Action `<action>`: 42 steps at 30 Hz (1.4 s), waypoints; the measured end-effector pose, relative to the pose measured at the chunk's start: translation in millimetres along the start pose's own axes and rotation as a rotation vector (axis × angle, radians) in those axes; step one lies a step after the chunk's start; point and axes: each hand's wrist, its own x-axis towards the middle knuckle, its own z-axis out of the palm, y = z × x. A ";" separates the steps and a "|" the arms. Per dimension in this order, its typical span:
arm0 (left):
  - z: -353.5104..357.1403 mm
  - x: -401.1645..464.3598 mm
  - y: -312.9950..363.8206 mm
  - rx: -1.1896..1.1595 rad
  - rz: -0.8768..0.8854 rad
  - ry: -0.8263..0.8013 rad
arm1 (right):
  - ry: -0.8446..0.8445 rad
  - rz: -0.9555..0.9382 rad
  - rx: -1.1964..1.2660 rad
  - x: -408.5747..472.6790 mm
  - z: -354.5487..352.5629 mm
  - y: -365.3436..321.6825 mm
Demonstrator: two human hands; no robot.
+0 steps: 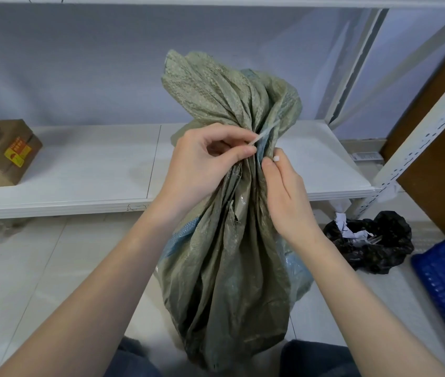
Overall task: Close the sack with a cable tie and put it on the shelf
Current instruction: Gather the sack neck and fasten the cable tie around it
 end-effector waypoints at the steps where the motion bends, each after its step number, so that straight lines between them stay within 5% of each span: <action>1: 0.0 -0.2 -0.5 -0.011 -0.002 -0.007 | 0.019 -0.010 -0.028 -0.2 0.8 0.9; 12: -2.2 0.0 -6.3 0.053 -0.010 -0.167 | 0.324 -0.091 -0.161 5.2 0.9 13.1; 42: 2.9 -2.8 -7.1 0.118 0.010 -0.093 | 0.309 -0.153 -0.229 4.7 3.1 9.5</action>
